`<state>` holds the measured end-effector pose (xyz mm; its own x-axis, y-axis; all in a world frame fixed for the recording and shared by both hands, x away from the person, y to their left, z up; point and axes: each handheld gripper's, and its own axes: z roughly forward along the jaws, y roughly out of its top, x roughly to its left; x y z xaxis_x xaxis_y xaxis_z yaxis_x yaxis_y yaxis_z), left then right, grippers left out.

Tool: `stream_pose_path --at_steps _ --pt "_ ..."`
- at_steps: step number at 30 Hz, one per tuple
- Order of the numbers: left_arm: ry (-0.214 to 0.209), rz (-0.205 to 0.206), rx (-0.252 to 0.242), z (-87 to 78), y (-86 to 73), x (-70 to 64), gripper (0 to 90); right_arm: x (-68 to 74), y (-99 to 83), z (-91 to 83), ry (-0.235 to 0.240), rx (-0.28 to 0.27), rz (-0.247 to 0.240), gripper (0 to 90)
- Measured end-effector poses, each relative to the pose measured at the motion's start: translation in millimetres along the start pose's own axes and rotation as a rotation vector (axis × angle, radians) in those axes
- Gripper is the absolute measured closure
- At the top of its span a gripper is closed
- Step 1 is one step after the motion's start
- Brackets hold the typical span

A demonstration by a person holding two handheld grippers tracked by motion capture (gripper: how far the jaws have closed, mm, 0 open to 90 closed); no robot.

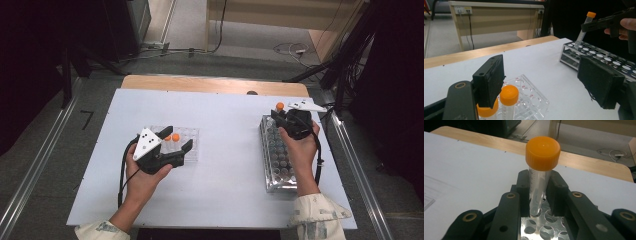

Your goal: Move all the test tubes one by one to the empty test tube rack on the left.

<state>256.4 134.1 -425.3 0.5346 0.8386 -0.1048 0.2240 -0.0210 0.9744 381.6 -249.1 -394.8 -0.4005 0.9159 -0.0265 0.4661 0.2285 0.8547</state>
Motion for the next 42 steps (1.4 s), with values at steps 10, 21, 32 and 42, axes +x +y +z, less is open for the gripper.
stream_pose_path --at_steps 10,21,32,42 --pt "0.003 0.002 -0.016 -2.5 3.2 -1.0 19.3 13.2 8.0 -23.4 0.07 -0.051 -0.031 71.7" --pt "-0.016 0.003 -0.012 -4.5 7.2 -4.7 16.6 57.4 6.9 -29.1 0.229 -0.034 -0.102 71.7" --pt "-0.055 0.015 -0.007 -3.6 9.1 -14.5 16.7 103.8 -11.9 -13.1 0.356 0.049 -0.18 71.7" --pt "-0.094 0.033 0.006 -0.7 8.0 -22.8 18.4 138.2 -21.5 -8.1 0.442 0.073 -0.231 71.8"
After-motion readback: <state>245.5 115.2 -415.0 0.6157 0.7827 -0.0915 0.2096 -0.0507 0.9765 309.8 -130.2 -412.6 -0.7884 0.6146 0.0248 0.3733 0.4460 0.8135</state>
